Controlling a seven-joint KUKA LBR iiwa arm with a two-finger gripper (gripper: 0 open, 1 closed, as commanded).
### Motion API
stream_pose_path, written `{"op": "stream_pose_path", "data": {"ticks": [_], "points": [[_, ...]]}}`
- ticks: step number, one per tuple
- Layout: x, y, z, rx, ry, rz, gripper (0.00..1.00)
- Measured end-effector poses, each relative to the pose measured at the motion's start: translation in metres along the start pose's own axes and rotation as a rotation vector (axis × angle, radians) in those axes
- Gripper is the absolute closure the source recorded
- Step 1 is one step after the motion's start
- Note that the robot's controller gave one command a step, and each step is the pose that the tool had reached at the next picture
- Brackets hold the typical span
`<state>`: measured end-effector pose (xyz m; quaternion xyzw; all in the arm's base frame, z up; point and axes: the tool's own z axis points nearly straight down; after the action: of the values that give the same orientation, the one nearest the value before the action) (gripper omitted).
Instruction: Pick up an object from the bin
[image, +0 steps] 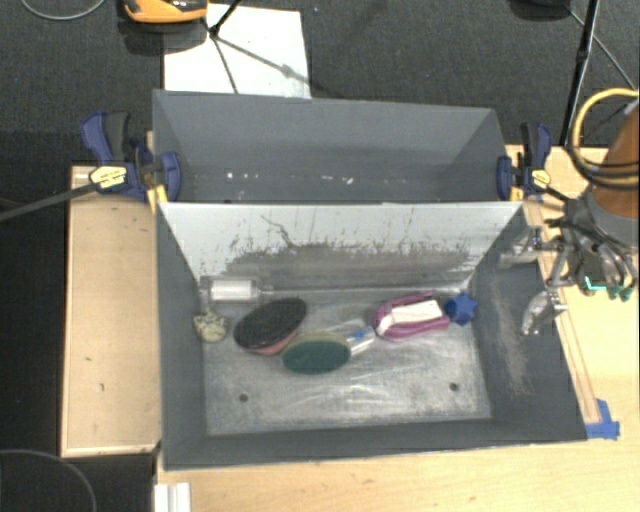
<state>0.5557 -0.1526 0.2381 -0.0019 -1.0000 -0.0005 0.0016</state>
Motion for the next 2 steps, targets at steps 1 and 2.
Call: {"op": "stream_pose_path", "data": {"ticks": [1, 2], "points": [[-0.034, 0.072, 0.166, 0.001, -0.017, 0.043, 0.0], [-0.037, 0.113, 0.163, 0.003, -0.016, 0.124, 0.0]]}}
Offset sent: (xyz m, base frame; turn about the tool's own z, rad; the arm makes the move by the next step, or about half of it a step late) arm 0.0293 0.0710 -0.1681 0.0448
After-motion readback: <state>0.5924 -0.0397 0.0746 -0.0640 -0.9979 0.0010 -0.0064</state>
